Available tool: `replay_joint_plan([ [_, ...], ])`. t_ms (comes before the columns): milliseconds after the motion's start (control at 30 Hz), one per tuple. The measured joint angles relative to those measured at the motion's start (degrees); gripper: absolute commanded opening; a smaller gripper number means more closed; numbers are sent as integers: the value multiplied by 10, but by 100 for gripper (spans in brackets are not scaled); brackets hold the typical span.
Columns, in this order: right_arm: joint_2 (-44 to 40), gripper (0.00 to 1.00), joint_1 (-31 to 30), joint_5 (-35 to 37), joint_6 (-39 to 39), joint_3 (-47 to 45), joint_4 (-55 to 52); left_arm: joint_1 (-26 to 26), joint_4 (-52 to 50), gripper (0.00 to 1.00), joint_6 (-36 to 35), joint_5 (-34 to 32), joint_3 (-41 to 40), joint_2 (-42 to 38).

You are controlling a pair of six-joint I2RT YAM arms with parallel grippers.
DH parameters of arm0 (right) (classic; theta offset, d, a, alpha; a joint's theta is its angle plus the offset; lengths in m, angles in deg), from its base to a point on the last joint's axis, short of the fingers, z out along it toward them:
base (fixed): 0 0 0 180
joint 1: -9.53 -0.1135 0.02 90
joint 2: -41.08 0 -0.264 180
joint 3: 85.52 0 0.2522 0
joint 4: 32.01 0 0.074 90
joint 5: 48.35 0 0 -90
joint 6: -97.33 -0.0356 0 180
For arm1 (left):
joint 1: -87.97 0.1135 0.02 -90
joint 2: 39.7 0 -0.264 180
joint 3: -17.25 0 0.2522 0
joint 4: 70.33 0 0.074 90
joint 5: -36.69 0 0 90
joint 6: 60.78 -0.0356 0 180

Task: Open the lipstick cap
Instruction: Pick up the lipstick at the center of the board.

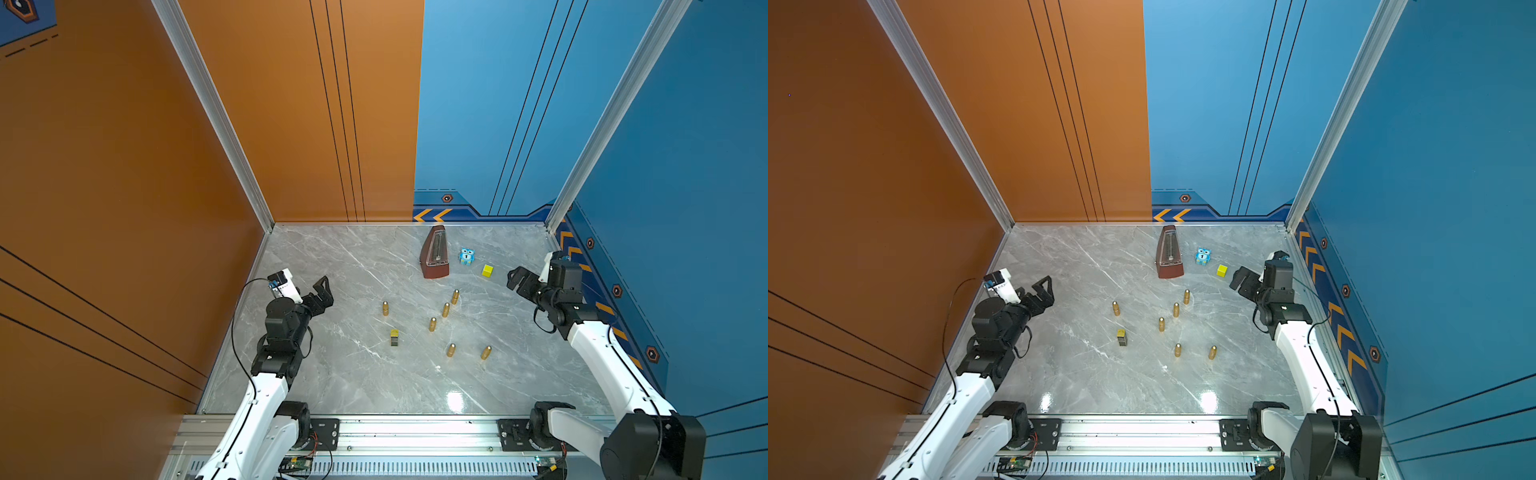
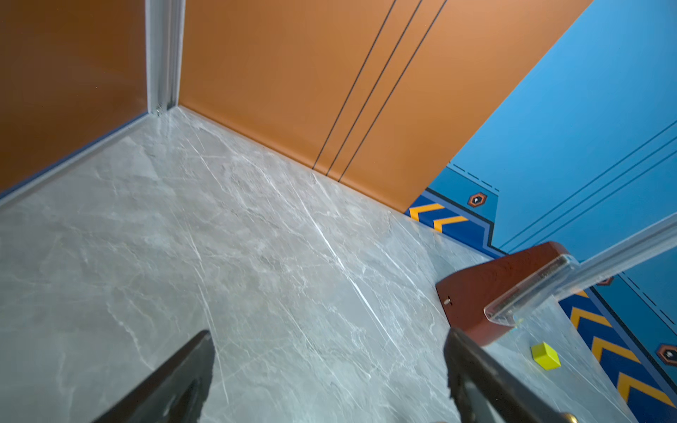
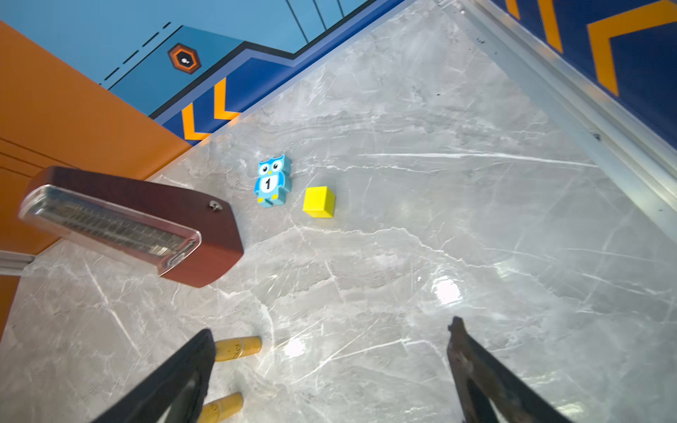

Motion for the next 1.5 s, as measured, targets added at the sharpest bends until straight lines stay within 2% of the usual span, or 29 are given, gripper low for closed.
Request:
replay_joint_plan([
  [100,2,100,-57,1,-5,33,-25,-76,-68,99,-2,-36,25,5],
  [267,27,100,-201,49,-4,94,-65,-193,-163,98,-9,-98,68,21],
  [400,76,100,-293,73,-8,146,-94,-256,-214,99,-12,-136,70,40],
  [533,165,100,-354,87,-12,219,-116,-297,-254,98,-12,-154,71,74],
  [767,327,83,-444,95,-19,351,-158,-317,-276,98,-4,-160,68,87],
  [867,393,76,-457,87,-24,401,-170,-317,-278,98,0,-160,61,88],
  [1033,492,71,-473,84,-29,471,-198,-317,-285,98,5,-161,53,88],
  [1300,591,61,-497,88,-29,560,-235,-313,-286,98,-2,-162,51,88],
  [1500,636,53,-507,96,-29,599,-260,-310,-286,98,-14,-159,51,84],
])
